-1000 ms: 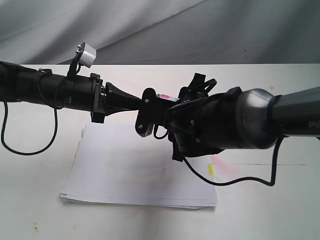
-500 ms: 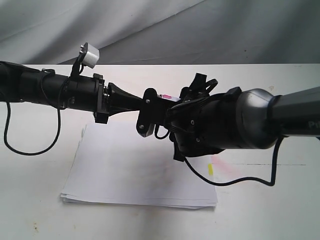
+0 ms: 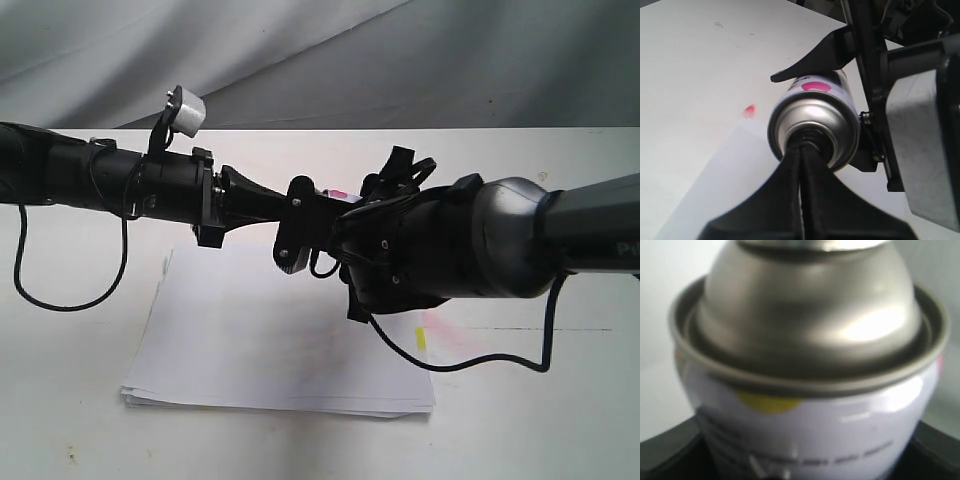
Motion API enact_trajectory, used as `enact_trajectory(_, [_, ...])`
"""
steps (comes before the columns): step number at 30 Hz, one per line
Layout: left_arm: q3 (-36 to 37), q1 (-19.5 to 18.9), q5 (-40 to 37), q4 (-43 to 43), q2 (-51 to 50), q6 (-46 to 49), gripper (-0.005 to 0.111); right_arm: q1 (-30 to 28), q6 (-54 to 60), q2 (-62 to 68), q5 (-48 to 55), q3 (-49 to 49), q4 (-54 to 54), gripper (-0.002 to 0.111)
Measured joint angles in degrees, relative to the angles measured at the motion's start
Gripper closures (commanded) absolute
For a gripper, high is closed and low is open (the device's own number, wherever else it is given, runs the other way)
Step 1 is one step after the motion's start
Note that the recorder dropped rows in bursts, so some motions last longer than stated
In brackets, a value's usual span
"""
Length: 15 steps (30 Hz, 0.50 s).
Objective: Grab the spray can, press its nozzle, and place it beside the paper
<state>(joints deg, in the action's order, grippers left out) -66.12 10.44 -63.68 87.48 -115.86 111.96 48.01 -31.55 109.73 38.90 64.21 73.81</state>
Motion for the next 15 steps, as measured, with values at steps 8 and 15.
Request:
enact_trajectory(8, [0.53, -7.72, -5.4, -2.97, 0.41, -1.45, 0.107, 0.66, 0.0, 0.0, -5.56, 0.25, 1.82, 0.108])
enact_trajectory(15, [1.69, -9.08, -5.76, -3.1, 3.37, -1.45, 0.107, 0.66, 0.0, 0.0, -5.55, 0.25, 2.03, 0.108])
